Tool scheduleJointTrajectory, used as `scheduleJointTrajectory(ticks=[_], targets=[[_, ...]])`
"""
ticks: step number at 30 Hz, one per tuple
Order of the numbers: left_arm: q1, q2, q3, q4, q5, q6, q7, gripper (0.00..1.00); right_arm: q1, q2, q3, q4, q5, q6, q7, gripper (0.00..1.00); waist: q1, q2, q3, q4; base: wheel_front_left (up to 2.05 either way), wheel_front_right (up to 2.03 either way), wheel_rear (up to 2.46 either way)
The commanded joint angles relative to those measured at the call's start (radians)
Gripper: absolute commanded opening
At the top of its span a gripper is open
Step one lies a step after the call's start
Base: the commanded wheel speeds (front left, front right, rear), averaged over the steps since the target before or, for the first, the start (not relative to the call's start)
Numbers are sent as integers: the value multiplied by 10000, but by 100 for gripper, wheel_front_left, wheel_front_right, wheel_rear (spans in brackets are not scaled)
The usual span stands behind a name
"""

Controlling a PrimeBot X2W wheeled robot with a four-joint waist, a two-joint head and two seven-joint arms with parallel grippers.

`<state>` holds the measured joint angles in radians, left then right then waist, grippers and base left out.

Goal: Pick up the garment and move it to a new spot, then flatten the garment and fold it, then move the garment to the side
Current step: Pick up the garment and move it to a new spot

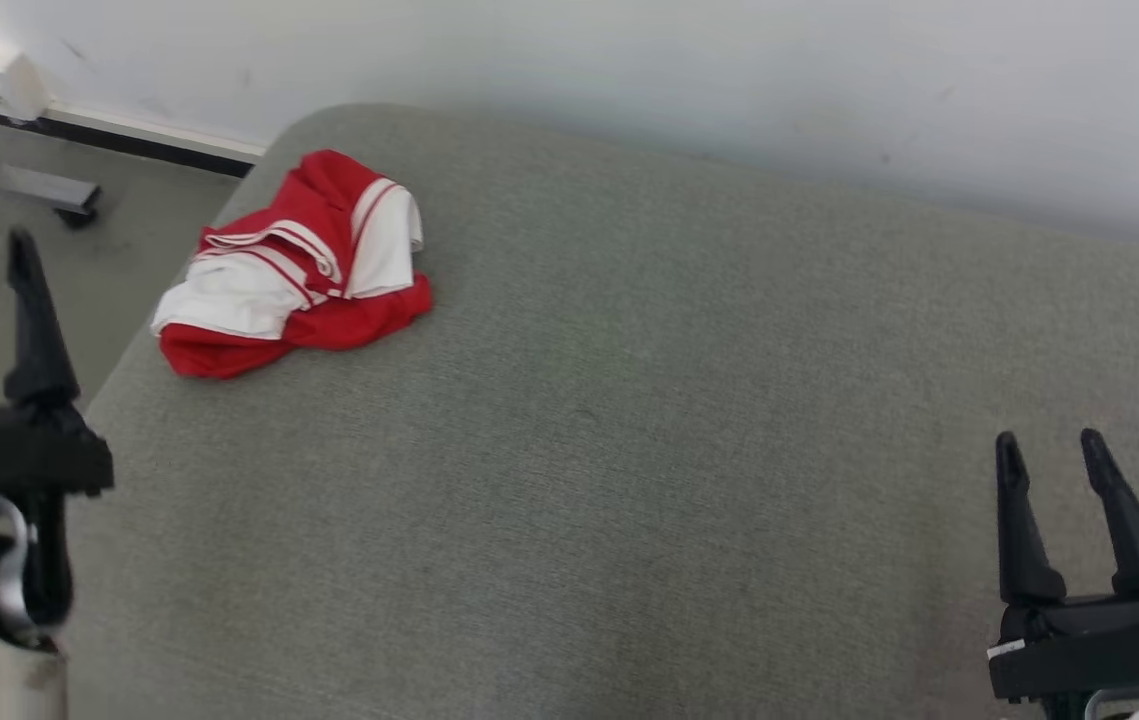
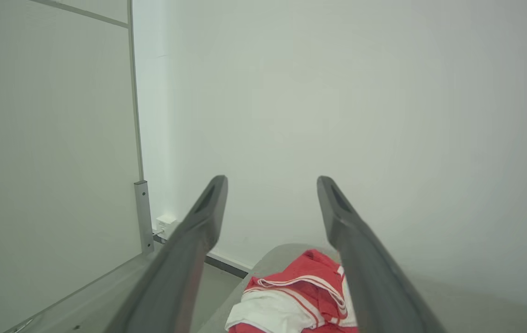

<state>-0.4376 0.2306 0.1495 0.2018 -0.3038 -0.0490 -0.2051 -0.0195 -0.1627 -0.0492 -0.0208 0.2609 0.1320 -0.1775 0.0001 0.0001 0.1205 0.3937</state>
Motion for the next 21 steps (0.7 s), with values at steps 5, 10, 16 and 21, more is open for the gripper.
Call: scheduleJointTrajectory(ticks=[5, 10, 16, 21], targets=[[-1602, 471, 82, 483, -189, -26, 395, 100, -274, -104, -408, -89, 51, -26, -118, 100, -1, -1, 2079, -2161, 0, 0, 0], [-3103, 1003, 180, 1249, -323, -101, 822, 100, -466, -44, -771, -147, 6, -26, -287, 100, -1, -1, 2793, -2885, 0, 0, 0], [-4406, 1512, 164, 2499, -414, -196, 1135, 100, -700, -83, -948, -235, -68, -26, -396, 100, -1, -1, 3356, -3363, 0, 0, 0], [-4955, 1749, 159, 3823, -490, -139, 1353, 100, -863, -140, -964, -223, -42, -26, -442, 100, -1, -1, 3609, -3548, 0, 0, 0]])
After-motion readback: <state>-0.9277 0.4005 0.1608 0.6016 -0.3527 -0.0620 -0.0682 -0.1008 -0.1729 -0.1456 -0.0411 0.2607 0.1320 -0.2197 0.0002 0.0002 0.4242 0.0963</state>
